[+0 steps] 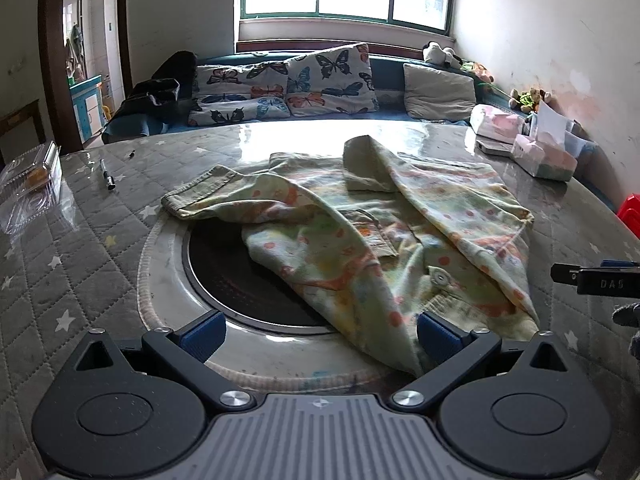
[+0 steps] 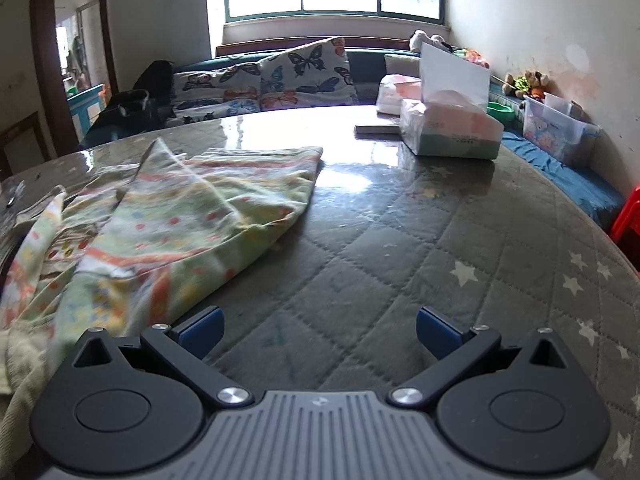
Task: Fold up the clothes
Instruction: 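Move the right gripper toward the crumpled shirt's side edge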
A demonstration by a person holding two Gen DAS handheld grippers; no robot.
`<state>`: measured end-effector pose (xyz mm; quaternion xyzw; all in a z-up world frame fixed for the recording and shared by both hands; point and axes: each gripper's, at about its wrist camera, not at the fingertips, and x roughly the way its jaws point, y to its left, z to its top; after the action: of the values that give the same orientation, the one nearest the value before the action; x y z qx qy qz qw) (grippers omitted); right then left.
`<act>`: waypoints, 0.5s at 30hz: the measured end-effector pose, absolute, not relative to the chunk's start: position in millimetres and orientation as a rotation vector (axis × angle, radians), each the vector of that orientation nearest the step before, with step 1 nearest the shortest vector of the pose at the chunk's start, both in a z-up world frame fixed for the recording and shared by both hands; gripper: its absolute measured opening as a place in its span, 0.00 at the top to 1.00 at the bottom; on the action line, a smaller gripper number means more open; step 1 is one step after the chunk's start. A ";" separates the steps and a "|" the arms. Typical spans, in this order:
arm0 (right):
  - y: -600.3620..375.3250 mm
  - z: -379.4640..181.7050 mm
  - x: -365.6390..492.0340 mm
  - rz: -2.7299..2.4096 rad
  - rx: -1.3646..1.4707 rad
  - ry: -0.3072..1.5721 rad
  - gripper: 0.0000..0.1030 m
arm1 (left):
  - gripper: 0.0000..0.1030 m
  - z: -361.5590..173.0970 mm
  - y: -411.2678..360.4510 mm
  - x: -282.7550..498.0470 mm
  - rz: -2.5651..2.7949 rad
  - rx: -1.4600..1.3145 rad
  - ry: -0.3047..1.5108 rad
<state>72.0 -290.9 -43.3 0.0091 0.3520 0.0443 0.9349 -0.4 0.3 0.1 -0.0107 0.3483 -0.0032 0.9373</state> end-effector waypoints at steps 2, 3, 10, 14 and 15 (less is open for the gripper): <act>-291.6 -43.6 72.4 0.096 0.023 0.722 0.00 | 0.00 0.4 1.0 -0.7 -0.008 -0.023 0.712; -292.1 -43.6 72.9 0.094 0.020 0.722 0.00 | 0.00 0.5 1.4 -1.0 -0.010 -0.024 0.713; -274.5 -36.5 42.8 0.129 -0.017 0.693 0.00 | 0.00 -1.3 -13.3 -10.1 -0.007 -0.021 0.723; -270.0 -35.7 29.0 0.150 -0.016 0.703 0.00 | 0.00 0.1 -15.5 -12.6 -0.013 -0.015 0.733; -269.0 -36.1 26.9 0.154 -0.014 0.706 0.00 | 0.00 0.0 -16.4 -14.0 -0.012 -0.018 0.734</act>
<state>26.9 -269.0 -36.1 -0.0069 0.3454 0.0754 0.9354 -14.0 -16.4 0.0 -0.0088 0.3586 -0.0059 0.9334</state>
